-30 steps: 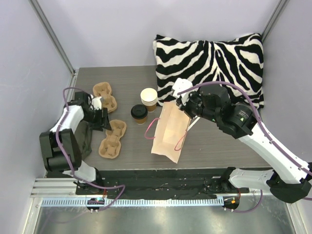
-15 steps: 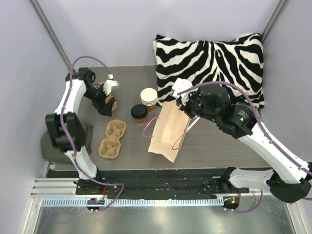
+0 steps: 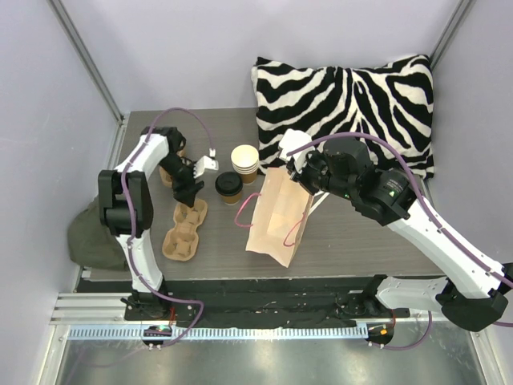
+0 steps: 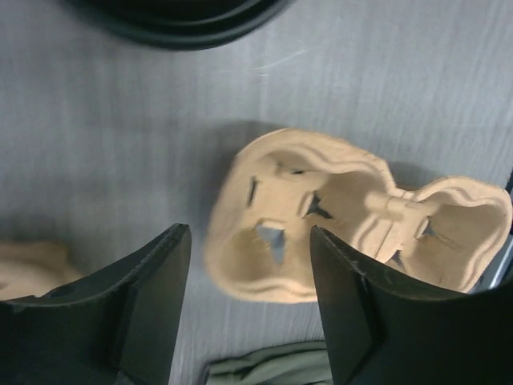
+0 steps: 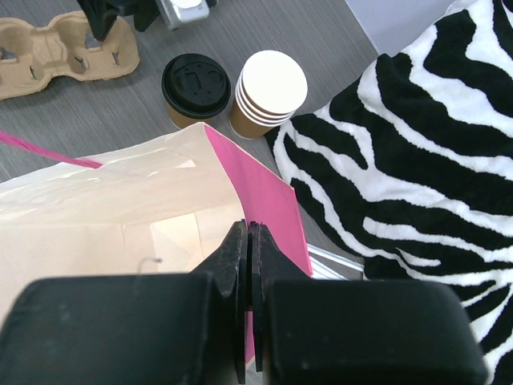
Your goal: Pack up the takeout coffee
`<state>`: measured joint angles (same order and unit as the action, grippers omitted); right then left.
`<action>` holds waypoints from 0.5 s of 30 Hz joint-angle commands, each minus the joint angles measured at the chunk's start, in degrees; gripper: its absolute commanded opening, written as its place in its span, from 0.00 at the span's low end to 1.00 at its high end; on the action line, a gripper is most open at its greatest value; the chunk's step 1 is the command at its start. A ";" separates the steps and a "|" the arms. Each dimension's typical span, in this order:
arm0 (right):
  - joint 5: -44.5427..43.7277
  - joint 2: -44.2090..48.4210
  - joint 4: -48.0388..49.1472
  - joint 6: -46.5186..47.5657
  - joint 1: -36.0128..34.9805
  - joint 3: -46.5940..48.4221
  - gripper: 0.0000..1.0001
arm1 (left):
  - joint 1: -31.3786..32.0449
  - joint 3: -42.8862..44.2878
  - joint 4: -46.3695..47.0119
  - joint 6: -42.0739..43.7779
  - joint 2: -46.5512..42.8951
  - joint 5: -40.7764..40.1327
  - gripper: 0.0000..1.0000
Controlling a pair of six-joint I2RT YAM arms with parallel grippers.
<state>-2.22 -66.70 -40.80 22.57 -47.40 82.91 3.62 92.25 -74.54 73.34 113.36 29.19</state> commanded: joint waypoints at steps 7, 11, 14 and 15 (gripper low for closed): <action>0.02 0.08 1.51 0.20 0.20 1.11 0.01 | 0.07 -3.30 1.59 7.87 -1.92 -1.59 0.63; 0.02 0.08 1.42 0.02 0.20 0.85 0.01 | 0.07 -3.30 1.51 8.57 -0.86 -2.03 0.61; -0.07 0.16 1.33 0.02 0.29 0.76 0.01 | -0.01 -3.13 1.42 8.66 -0.34 -1.33 0.56; -0.07 0.16 1.42 0.02 0.29 0.67 0.01 | 0.07 -3.21 1.42 8.57 -0.33 -1.15 0.54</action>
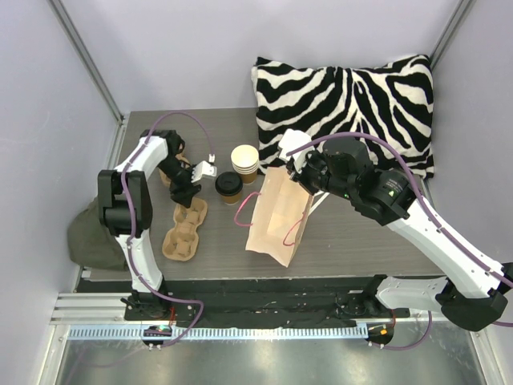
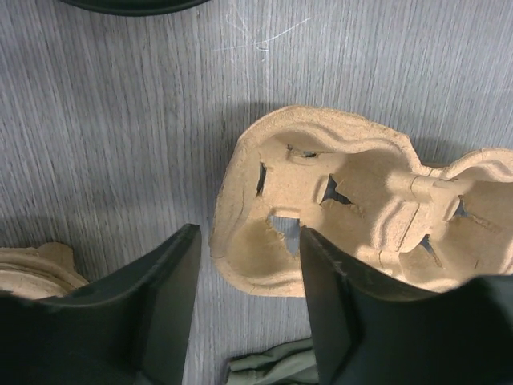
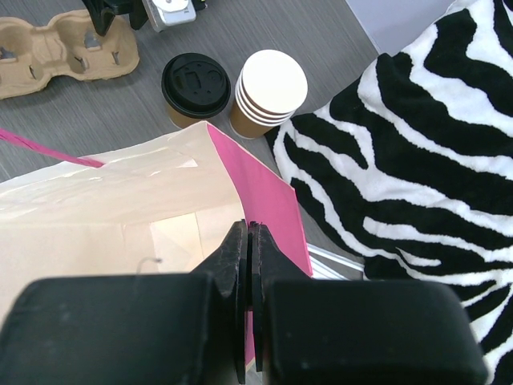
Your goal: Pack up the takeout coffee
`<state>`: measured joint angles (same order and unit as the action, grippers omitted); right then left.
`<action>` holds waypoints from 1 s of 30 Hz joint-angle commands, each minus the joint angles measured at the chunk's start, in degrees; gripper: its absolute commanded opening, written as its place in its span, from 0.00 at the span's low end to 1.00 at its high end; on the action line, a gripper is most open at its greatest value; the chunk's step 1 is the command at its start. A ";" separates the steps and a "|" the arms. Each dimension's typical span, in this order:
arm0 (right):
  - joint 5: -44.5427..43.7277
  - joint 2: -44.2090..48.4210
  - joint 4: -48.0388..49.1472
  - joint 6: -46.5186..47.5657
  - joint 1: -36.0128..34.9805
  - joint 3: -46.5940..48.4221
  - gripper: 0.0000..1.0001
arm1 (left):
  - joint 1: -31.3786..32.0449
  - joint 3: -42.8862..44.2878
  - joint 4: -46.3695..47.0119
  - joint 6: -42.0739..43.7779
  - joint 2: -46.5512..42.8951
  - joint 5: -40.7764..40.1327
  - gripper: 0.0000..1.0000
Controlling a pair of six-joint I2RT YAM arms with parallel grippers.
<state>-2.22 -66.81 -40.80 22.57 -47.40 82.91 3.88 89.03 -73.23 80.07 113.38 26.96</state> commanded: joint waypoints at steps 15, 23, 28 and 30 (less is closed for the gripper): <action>-0.15 -0.43 1.16 0.02 0.38 1.02 0.01 | 0.16 -1.06 3.09 0.88 1.40 -0.15 0.41; -0.15 -0.52 0.98 0.20 0.38 1.55 0.01 | 0.16 -1.33 0.99 0.44 -0.44 0.46 0.18; 0.02 -0.52 0.98 -1.12 0.38 2.51 0.01 | 0.25 1.84 -7.35 -2.55 -6.67 5.54 0.00; 0.46 -0.43 1.16 -2.26 0.38 2.52 0.01 | 0.16 2.55 -10.42 -3.25 -11.15 6.96 0.00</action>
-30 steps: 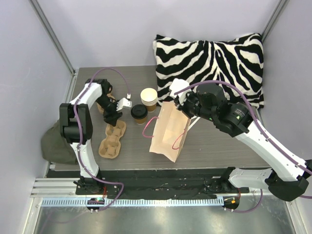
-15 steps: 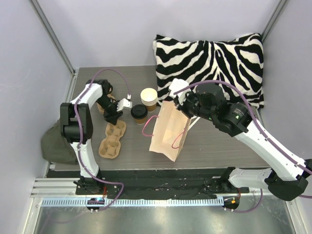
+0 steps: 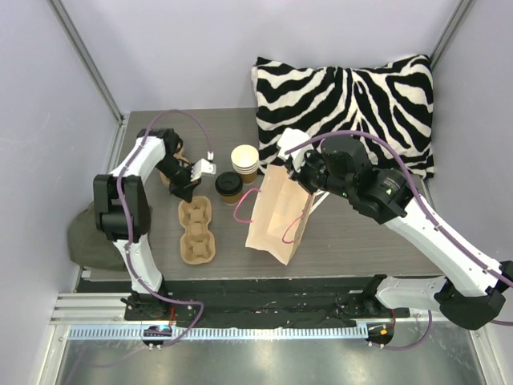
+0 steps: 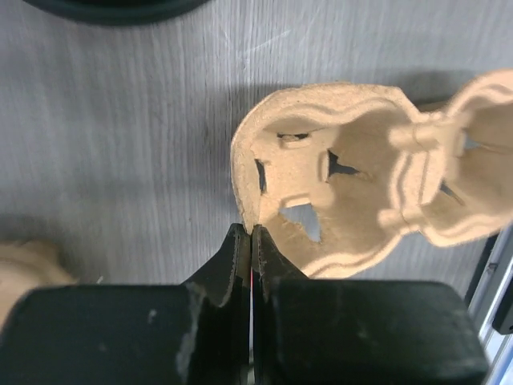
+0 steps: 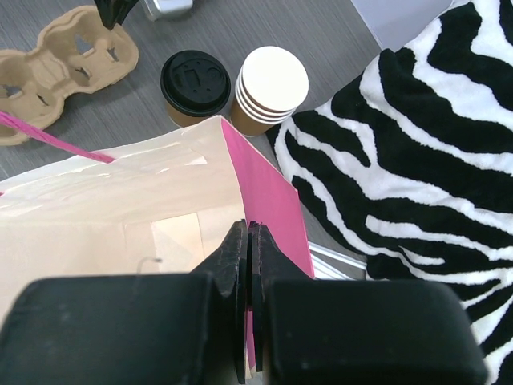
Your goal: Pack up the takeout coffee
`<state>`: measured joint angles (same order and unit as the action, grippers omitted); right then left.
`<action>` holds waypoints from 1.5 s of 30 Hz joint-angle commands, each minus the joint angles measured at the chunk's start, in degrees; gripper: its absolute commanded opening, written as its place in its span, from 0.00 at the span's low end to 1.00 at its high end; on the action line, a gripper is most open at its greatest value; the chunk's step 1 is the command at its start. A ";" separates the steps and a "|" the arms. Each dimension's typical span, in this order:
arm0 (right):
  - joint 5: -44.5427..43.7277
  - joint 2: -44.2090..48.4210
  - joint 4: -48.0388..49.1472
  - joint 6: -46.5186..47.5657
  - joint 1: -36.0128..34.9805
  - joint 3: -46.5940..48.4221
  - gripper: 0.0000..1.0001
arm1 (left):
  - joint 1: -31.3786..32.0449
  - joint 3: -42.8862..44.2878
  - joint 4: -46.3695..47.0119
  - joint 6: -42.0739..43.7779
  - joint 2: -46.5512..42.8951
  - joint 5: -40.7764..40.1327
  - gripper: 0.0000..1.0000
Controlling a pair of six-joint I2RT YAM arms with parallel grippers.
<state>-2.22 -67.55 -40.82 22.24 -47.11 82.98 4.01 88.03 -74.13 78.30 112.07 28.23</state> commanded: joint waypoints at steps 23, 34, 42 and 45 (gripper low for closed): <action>6.61 4.71 2.23 -12.74 4.66 -1.41 0.01 | 6.35 32.64 8.20 -37.51 -41.13 7.37 0.00; 7.93 4.62 2.58 -16.09 8.00 -2.74 0.01 | 7.94 44.33 15.24 -48.93 -37.37 13.95 0.00; 7.32 1.11 2.59 -17.93 8.96 -0.81 0.01 | 20.49 42.93 15.33 -47.72 -35.52 5.03 0.00; 7.14 0.75 2.59 -18.20 9.41 -0.19 0.01 | 29.79 41.88 12.96 -44.04 -34.99 -0.44 0.00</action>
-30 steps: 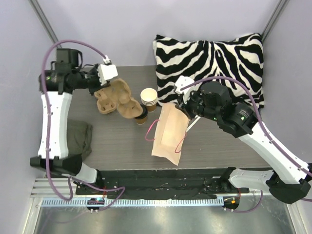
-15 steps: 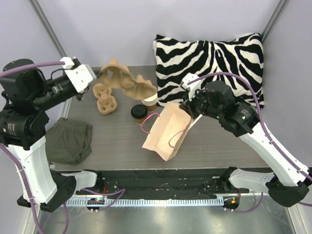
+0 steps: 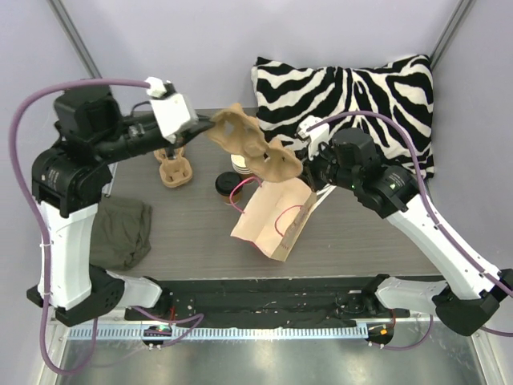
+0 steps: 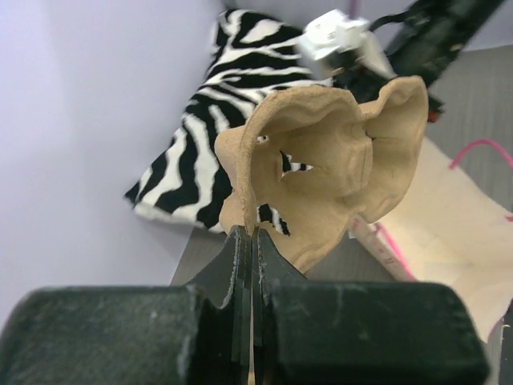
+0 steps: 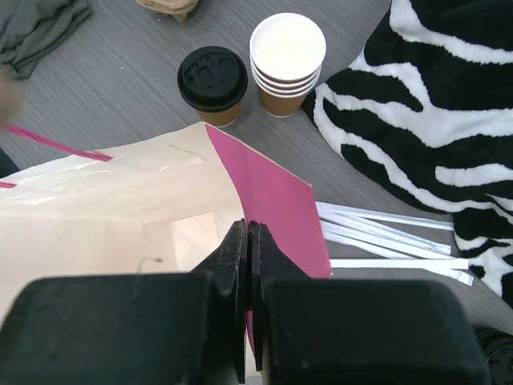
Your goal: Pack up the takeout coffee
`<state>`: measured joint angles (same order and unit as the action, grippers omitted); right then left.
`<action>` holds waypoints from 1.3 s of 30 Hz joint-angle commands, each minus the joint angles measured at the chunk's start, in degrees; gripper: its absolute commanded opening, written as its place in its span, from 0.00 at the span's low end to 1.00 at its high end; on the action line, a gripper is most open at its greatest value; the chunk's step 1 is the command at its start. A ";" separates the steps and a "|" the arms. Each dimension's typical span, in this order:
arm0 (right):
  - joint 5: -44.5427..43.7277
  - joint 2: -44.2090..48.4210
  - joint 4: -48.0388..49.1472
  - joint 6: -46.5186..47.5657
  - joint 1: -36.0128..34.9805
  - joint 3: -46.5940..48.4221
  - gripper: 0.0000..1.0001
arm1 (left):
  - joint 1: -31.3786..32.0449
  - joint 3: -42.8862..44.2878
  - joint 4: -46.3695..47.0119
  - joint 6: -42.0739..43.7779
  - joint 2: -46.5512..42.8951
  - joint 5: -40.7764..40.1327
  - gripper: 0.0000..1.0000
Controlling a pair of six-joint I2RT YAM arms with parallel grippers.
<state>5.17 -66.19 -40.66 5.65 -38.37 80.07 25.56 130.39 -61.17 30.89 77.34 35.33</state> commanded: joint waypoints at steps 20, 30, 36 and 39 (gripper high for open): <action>4.93 -1.83 4.28 0.15 1.28 4.12 0.01 | 25.40 -11.29 -5.89 23.15 -2.28 -24.25 0.00; 8.44 -3.94 3.14 1.64 1.19 7.47 0.01 | 43.84 -17.26 -8.00 30.45 -0.97 -42.35 0.00; 12.23 -3.68 1.11 3.40 0.49 7.82 0.01 | 50.02 -18.68 -9.67 28.18 2.99 -52.03 0.00; 13.98 -3.33 1.03 3.23 0.31 7.64 0.01 | 50.99 -19.73 -8.71 25.72 4.39 -54.31 0.00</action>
<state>15.42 -70.26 -40.58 8.05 -37.67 85.41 75.50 111.42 -70.59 59.51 80.77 -11.73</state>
